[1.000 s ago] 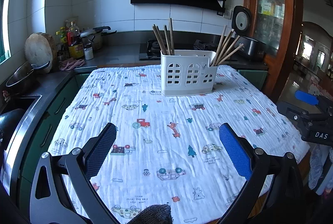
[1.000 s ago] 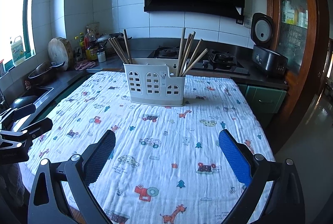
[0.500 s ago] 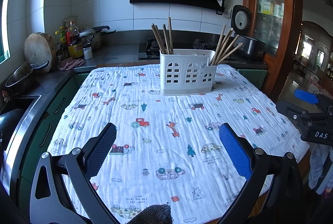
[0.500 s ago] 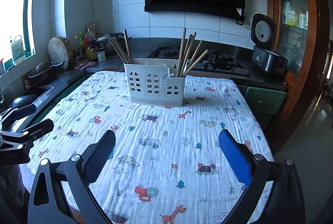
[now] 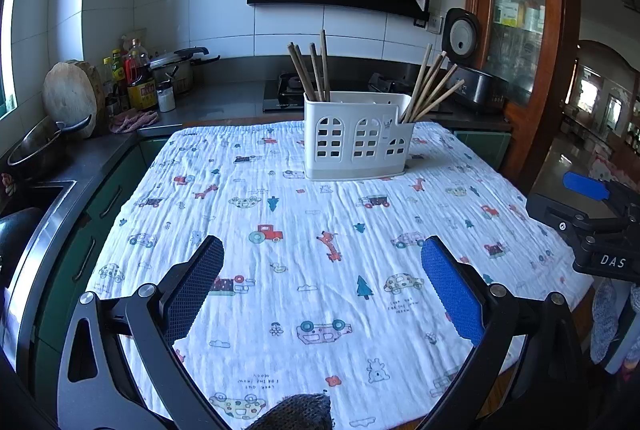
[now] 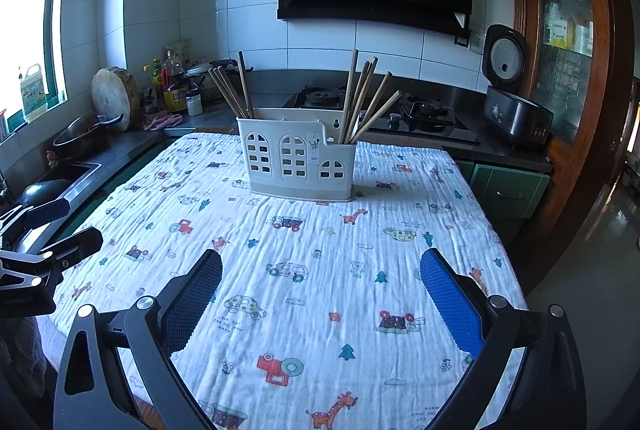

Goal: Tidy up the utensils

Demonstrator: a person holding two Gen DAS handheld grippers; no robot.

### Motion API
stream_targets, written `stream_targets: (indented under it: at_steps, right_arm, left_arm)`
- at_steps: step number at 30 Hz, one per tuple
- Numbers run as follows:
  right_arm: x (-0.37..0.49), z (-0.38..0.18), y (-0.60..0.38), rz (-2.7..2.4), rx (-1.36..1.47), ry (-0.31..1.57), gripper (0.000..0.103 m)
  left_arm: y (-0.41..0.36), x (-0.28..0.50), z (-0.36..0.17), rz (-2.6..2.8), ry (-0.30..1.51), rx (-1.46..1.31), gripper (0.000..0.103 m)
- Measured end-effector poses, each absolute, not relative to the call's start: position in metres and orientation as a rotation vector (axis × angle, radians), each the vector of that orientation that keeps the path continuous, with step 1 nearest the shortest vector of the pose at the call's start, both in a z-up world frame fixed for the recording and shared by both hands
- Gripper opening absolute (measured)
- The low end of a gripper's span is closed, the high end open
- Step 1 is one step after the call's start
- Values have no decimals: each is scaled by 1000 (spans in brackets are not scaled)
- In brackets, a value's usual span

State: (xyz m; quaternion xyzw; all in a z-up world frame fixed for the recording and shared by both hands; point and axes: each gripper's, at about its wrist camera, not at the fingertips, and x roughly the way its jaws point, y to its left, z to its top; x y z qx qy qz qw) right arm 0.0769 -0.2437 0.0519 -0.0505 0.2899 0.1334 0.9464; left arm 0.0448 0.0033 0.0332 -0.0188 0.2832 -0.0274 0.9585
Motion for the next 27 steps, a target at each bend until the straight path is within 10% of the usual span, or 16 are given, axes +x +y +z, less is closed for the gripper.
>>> stream_targets:
  at_steps: [27]
  right_arm:
    - [77,49,-243,274,-103,593,96]
  left_arm:
    - [7,44,33,-87,576,-65,98]
